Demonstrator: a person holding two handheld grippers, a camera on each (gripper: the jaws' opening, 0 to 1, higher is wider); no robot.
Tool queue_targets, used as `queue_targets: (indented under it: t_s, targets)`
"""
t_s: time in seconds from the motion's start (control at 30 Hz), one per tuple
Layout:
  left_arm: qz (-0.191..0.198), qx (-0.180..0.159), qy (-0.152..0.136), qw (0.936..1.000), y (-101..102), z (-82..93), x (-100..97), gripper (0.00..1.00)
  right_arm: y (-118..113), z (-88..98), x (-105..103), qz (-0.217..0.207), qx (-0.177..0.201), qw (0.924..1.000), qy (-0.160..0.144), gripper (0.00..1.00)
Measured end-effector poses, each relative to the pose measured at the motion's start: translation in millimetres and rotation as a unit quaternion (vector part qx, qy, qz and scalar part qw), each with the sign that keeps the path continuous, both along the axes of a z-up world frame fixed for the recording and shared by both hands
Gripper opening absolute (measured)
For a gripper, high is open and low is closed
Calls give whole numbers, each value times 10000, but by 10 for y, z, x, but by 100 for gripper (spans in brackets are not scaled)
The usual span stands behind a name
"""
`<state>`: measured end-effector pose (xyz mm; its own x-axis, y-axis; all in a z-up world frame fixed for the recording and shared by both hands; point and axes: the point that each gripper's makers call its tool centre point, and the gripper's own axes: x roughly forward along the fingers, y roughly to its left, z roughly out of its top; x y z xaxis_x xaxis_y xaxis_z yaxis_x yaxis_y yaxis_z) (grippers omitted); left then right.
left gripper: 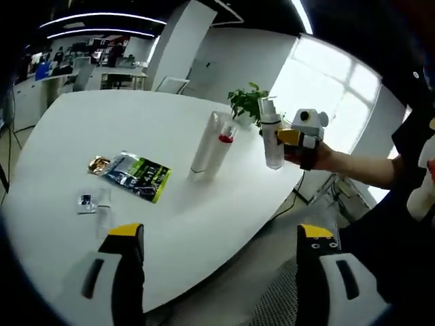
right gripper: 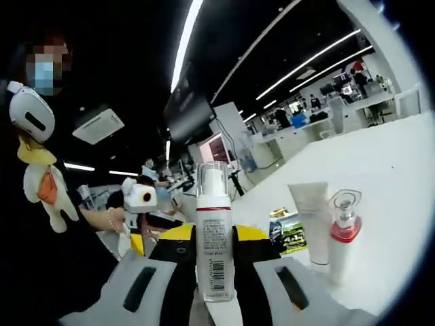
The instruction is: Arrange the skincare products in the storage area until every visible bottle or jar stands upright without overlapping.
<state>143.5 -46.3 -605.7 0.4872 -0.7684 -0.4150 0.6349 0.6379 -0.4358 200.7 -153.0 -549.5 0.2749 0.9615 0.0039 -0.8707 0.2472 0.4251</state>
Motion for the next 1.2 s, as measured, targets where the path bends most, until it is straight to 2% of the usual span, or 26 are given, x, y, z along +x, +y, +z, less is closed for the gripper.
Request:
queue_targets:
  t_s: [0.1,0.3,0.47,0.7,0.97,1.2]
  targets:
    - [-211,-304,-142,9992,-124,180,13,86,103,6,-78,222,44,9997,5,19]
    - [-553,-655,-362,9957,-309,476,61,84,298,84,-208,678,259,9974,4,19]
    - [-803,-893,-515,9914,-417,691,105,77,398,105,-299,983,277,9948,-36,20]
    - [-995,-862,-753,9884,-505,859,188,59,466,182,-407,1339,415,9901,-75,20]
    - [-1270,-842,-1135,9818,-590,1048,280,37,506,207,-450,1496,385,9879,-137,20]
    - [-1578,-746,-1349,9754,-643,1065,276,23,520,221,-463,1552,349,9871,-185,20]
